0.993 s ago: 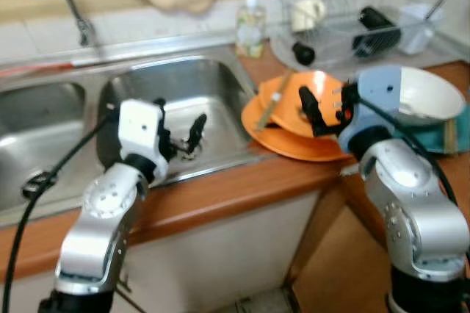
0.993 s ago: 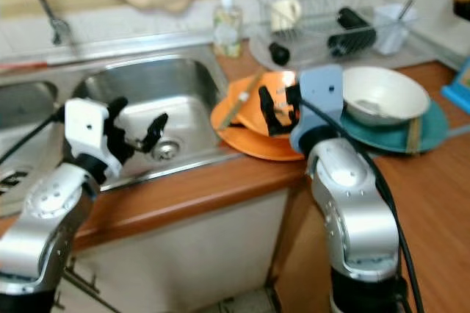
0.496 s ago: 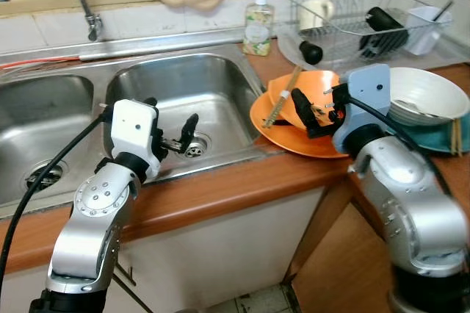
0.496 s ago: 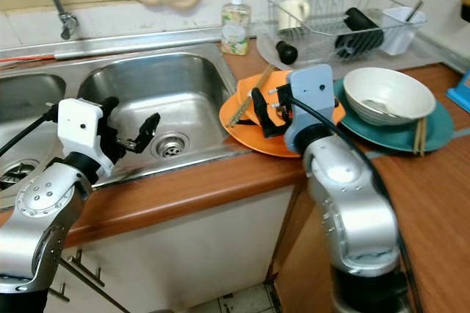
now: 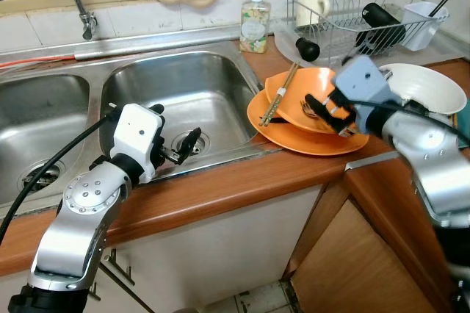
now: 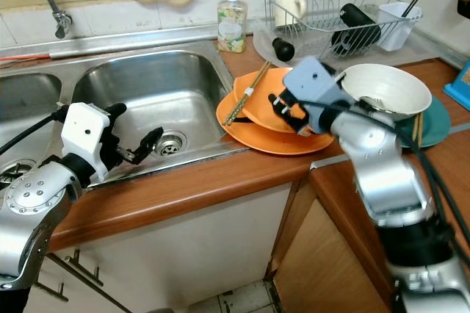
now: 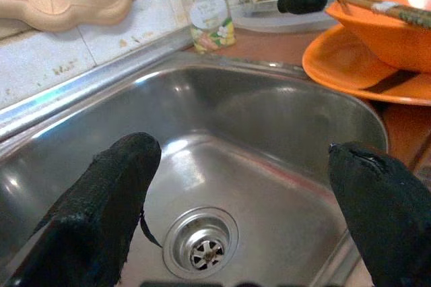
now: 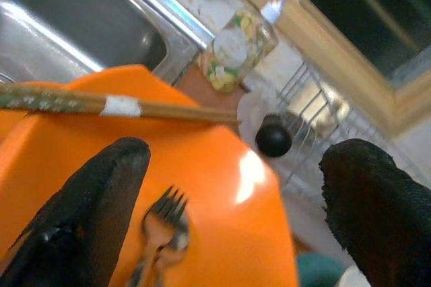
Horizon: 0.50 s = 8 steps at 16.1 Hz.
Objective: Kitchen organization
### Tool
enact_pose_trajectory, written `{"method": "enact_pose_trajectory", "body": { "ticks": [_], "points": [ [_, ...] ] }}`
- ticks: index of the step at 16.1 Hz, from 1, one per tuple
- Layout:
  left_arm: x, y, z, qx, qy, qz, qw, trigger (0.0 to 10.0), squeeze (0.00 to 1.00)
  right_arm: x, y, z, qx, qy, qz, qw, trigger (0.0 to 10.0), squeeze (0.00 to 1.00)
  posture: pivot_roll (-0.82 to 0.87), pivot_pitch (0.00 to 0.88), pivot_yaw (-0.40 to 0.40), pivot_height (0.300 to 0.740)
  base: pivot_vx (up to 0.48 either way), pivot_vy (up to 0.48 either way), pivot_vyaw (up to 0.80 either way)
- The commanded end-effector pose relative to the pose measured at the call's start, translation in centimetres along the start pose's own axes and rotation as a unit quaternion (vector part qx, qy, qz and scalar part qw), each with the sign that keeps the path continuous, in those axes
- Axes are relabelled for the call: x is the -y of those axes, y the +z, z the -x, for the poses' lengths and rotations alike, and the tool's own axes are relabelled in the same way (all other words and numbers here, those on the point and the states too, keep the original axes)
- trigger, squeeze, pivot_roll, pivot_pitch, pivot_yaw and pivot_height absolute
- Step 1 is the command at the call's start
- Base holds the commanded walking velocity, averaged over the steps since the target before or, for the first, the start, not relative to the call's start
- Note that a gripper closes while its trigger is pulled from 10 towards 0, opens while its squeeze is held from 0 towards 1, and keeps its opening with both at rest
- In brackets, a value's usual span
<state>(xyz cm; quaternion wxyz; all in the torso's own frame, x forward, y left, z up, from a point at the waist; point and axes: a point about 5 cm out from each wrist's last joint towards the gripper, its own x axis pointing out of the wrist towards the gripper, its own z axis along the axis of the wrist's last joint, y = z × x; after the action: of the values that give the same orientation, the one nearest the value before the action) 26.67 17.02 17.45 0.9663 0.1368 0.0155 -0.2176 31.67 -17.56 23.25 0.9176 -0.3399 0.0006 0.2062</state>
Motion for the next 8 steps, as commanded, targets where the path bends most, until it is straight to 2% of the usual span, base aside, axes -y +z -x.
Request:
{"method": "enact_pose_trajectory", "body": {
  "ticks": [1, 2, 3, 5, 6, 7, 8],
  "points": [
    [-0.1, 0.5, -0.1, 0.003, -0.011, -0.010, 1.000, 10.0, 0.00, 0.4, 0.5, -0.3, 0.014, 0.019, 0.035, 0.999, 10.0, 0.00, -0.01, 0.000, 0.033, 0.740, 0.000, 0.000, 0.00],
    [0.0, 0.5, -0.1, 0.002, -0.016, -0.011, 1.000, 10.0, 0.00, 0.4, 0.4, -0.4, 0.014, 0.029, 0.054, 0.998, 10.0, 0.00, -0.01, 0.000, 0.033, 0.740, 0.000, 0.000, 0.00],
    [0.2, 0.5, -0.1, 0.000, -0.026, -0.014, 1.000, 10.0, 0.00, 0.8, 0.1, -0.9, 0.012, 0.043, 0.093, 0.995, 10.0, 0.00, -0.01, 0.000, 0.035, 0.740, 0.000, 0.000, 0.00],
    [0.4, 0.5, -0.2, 0.001, -0.034, -0.017, 0.999, 10.0, 0.00, 1.1, -0.1, -1.5, 0.018, 0.069, 0.124, 0.990, 10.0, 0.00, 0.00, 0.000, 0.029, 0.740, 0.000, 0.000, 0.00],
    [0.4, 0.6, -0.3, 0.001, -0.035, -0.017, 0.999, 10.0, 0.00, 1.0, -0.1, -2.0, 0.020, 0.104, 0.159, 0.982, 8.4, 0.00, 0.00, 0.000, 0.023, 0.740, 0.000, 0.000, 0.00],
    [0.4, 0.6, -0.2, -0.001, -0.036, -0.020, 0.999, 10.0, 0.00, 0.8, 0.0, -2.4, 0.024, 0.120, 0.174, 0.977, 7.7, 0.00, 0.00, 0.000, 0.020, 0.740, 0.000, 0.000, 0.00],
    [0.4, 0.5, -0.2, -0.002, -0.037, -0.022, 0.999, 10.0, 0.00, 0.7, 0.0, -2.7, 0.028, 0.135, 0.187, 0.973, 5.7, 0.00, 0.00, 0.000, 0.016, 0.740, 0.000, 0.000, 0.00]
  ]
}}
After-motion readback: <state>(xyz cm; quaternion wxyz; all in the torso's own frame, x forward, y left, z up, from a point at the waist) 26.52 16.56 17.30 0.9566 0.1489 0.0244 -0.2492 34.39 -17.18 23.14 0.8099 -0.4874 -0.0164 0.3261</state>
